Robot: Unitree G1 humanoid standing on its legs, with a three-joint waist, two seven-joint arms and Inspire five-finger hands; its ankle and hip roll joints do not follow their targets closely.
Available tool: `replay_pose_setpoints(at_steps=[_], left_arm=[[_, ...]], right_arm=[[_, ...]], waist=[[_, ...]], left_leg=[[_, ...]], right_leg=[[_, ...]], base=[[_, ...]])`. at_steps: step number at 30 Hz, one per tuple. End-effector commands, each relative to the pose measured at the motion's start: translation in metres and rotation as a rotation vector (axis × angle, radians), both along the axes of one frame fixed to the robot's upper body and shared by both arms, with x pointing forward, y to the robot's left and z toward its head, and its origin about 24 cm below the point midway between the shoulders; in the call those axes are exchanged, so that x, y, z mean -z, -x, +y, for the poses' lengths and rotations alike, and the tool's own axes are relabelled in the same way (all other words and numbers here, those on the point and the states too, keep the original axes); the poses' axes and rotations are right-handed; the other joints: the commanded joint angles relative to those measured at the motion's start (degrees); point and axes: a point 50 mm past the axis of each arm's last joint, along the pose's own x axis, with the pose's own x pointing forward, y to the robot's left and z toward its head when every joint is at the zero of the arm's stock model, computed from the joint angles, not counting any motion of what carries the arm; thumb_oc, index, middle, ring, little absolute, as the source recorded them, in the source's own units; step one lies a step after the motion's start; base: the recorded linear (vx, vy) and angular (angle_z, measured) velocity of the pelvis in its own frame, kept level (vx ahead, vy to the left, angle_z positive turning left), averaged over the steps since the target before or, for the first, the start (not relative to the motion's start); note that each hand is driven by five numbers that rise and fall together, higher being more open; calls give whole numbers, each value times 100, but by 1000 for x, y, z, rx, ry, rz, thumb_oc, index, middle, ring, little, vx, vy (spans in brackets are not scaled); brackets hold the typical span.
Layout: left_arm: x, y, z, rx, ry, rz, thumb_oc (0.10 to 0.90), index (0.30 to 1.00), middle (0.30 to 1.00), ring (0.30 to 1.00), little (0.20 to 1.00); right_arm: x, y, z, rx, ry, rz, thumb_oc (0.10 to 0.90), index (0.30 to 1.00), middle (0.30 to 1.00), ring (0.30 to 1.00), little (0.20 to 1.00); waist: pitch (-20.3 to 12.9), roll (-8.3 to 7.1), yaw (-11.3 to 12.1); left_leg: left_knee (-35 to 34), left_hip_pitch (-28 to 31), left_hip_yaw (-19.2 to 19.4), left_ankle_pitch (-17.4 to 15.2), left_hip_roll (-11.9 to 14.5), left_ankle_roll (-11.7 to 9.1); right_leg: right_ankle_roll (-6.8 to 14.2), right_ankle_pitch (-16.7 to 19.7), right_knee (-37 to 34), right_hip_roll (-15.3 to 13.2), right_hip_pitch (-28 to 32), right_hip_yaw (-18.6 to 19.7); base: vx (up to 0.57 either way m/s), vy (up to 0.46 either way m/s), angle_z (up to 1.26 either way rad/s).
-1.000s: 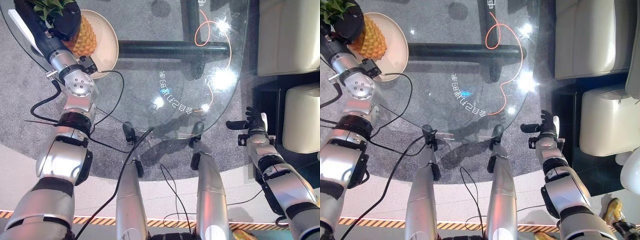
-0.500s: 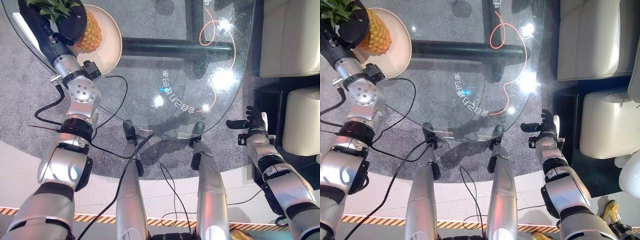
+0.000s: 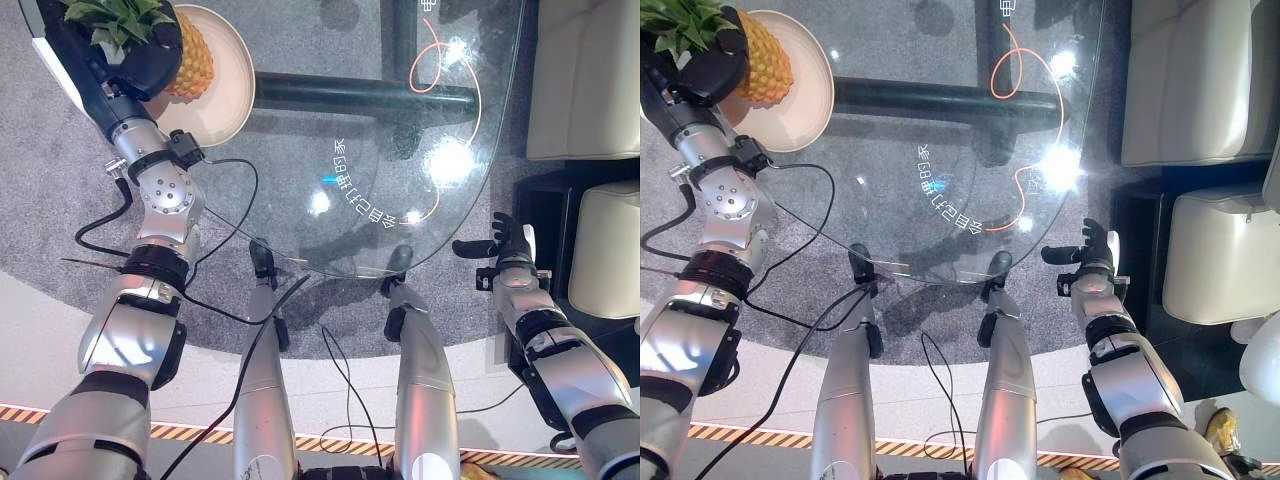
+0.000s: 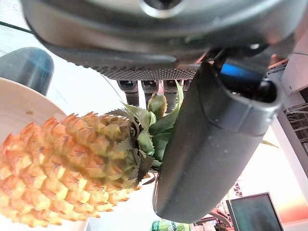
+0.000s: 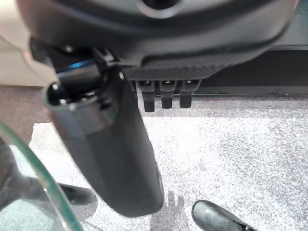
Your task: Pick up the fruit to the plate
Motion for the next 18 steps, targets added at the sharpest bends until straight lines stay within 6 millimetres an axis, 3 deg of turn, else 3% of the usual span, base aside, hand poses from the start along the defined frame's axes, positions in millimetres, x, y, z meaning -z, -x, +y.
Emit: replay_pose_setpoints(at_steps=[1, 18], left_arm=[[-46, 24, 7, 33, 38, -292, 800, 900, 900, 900, 900], [-33, 22, 10, 44, 56, -256, 800, 900, 900, 900, 900]], right_arm=[[2, 12, -23, 115, -7, -22, 800, 900, 900, 900, 900], [3, 12, -24, 125, -14, -19, 800, 900, 900, 900, 900]], waist=[[-157, -107, 140], [-157, -90, 187]], left_leg=[[804, -211, -230, -684, 103, -124], [788, -179, -263, -686, 91, -118]], right_leg=[[236, 254, -410, -164, 118, -114], [251, 260, -405, -192, 141, -133]], base=[[0, 0, 0], [0, 0, 0]])
